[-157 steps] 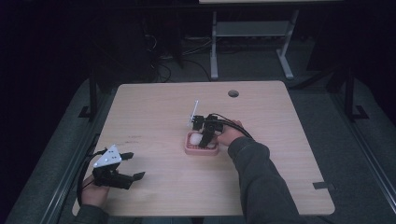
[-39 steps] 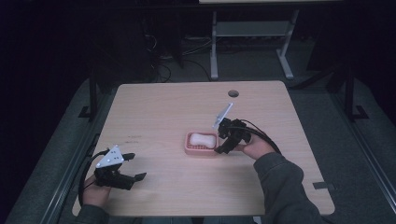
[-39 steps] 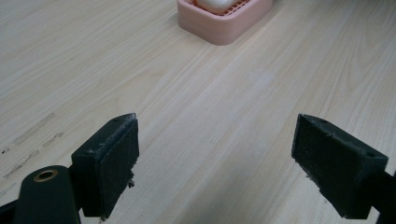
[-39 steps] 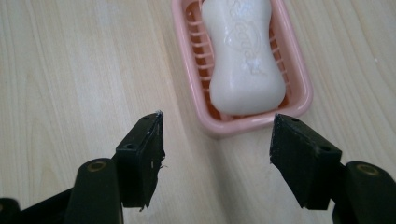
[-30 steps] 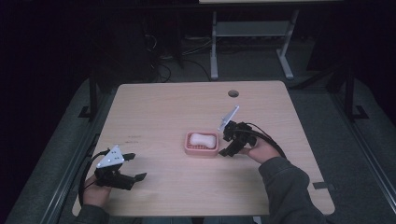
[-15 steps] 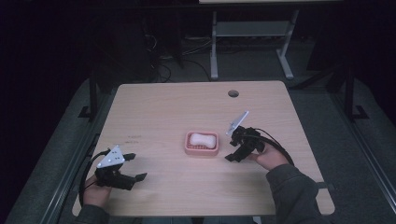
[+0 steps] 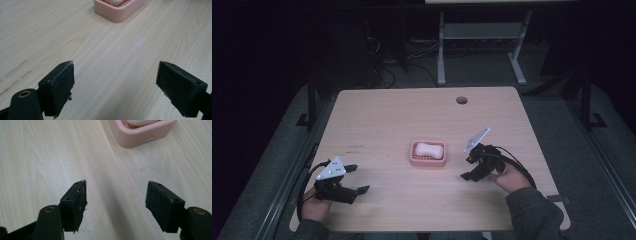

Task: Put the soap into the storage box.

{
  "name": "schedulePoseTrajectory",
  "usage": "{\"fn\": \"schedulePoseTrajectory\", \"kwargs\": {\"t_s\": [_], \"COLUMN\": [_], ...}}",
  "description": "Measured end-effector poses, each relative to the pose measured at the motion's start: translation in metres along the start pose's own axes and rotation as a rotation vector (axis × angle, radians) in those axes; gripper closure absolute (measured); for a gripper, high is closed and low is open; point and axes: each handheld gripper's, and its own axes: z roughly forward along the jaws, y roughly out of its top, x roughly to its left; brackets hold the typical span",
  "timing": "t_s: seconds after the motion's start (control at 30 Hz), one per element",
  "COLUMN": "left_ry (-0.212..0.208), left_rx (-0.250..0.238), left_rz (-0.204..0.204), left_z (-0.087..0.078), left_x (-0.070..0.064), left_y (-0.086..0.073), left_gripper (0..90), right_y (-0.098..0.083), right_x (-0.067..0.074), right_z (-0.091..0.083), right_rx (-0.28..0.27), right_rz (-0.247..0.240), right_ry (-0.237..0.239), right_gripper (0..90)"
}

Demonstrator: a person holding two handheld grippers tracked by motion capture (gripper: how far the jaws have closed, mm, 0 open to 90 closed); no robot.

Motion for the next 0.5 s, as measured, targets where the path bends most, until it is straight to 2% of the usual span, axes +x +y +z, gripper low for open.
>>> {"fn": "schedulePoseTrajectory", "kwargs": {"t_s": [0.5], "left_ry": [0.001], "left_rx": [-0.001], "left_rz": [-0.005], "left_z": [0.000], "left_x": [-0.001], "left_y": [0.000], "left_gripper": [14.8], "right_y": [-0.037], "right_x": [0.012], "right_z": [-0.006], "right_rx": [-0.036], "right_rz": [0.058], "right_ry": [-0.010], "right_gripper": [32.7]}}
